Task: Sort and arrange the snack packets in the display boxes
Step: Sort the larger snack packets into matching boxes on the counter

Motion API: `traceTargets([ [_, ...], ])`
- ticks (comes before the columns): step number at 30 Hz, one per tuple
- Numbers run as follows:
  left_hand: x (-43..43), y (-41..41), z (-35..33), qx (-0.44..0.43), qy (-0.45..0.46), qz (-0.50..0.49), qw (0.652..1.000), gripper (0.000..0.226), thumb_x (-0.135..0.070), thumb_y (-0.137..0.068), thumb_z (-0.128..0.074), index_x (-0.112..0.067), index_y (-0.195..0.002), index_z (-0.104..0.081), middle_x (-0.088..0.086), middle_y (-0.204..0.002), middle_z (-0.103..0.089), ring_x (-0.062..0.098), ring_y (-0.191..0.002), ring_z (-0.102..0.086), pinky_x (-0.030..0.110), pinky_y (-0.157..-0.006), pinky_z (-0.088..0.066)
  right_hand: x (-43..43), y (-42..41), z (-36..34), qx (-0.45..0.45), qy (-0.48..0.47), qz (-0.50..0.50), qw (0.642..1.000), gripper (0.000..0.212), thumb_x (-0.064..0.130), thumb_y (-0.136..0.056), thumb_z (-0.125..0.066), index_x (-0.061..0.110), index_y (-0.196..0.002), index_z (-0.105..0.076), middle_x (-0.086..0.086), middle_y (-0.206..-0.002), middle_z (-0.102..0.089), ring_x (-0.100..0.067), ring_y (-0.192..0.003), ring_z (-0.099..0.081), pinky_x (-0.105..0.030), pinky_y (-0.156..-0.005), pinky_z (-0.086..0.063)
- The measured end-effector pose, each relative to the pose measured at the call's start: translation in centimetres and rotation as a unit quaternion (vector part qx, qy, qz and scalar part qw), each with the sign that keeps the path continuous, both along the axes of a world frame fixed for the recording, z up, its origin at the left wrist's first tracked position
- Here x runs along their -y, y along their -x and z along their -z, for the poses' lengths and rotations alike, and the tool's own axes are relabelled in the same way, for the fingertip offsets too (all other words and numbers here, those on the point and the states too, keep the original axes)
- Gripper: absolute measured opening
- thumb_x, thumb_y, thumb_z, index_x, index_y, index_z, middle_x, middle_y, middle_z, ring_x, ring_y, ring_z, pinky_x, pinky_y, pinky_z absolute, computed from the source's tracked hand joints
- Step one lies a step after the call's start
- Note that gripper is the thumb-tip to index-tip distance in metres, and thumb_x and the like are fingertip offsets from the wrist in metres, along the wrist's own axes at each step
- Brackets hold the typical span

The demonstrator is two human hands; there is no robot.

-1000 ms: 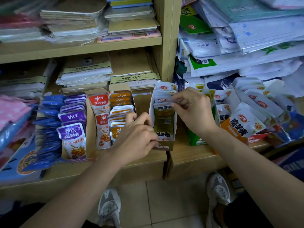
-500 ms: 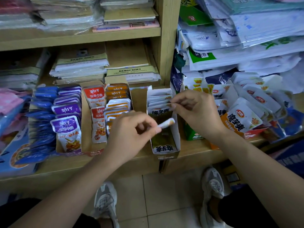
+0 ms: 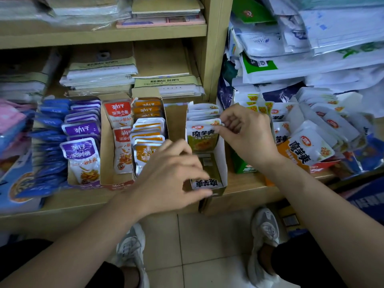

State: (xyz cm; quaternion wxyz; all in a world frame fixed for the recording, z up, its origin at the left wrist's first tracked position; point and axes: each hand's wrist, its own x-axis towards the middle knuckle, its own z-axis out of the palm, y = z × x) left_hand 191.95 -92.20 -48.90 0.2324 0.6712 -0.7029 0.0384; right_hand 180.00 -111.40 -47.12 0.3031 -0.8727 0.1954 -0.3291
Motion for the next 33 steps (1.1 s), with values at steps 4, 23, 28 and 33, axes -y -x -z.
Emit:
traceTargets([
  [4, -0.4, 0.5, 1.5, 0.071, -0.045, 0.017, 0.996, 0.017, -0.046, -0.086, -0.075, -0.032, -0.092, -0.082, -0.019, -0.084, -0.069, 0.018, -0.102, -0.049, 0.039, -0.089, -0.025, -0.2, 0.2, 0.2, -0.013, 0.004, -0.012, 1.0, 0.013, 0.015, -0.086, -0.079, 0.012, -0.092, -0.069, 0.008, -0.075, -0.061, -0.011, -0.072, -0.06, -0.012, -0.059, -0.048],
  [23, 0.8, 0.4, 0.5, -0.252, 0.113, -0.071, 0.958, 0.005, -0.022, -0.085, -0.081, -0.02, -0.09, -0.08, -0.008, -0.08, -0.071, 0.014, -0.071, -0.061, 0.039, -0.06, -0.049, 0.2, 1.0, 0.7, -0.018, -0.089, -0.039, 0.995, 0.007, 0.014, -0.089, -0.075, 0.007, -0.092, -0.074, -0.001, -0.079, -0.071, -0.015, -0.07, -0.067, -0.036, -0.066, -0.058],
  [28, 2.6, -1.2, -0.9, -0.195, 0.204, -0.177, 0.943, 0.01, -0.018, -0.086, -0.082, -0.008, -0.085, -0.078, -0.004, -0.078, -0.066, 0.008, -0.061, -0.058, 0.02, -0.056, -0.045, 0.5, 1.4, 0.0, 0.008, -0.24, -0.082, 0.967, 0.014, 0.003, -0.096, -0.063, 0.009, -0.103, -0.073, -0.012, -0.092, -0.074, -0.024, -0.08, -0.072, -0.032, -0.07, -0.059],
  [33, 4.1, -1.9, -0.6, -0.172, 0.224, -0.174, 0.943, 0.02, -0.019, -0.083, -0.084, -0.005, -0.087, -0.071, -0.003, -0.089, -0.057, 0.001, -0.066, -0.058, 0.011, -0.059, -0.047, -0.6, 1.3, 0.2, -0.024, -0.133, -0.045, 0.99, 0.023, 0.018, -0.083, -0.082, 0.015, -0.104, -0.072, 0.0, -0.09, -0.071, -0.015, -0.074, -0.067, -0.029, -0.066, -0.058],
])
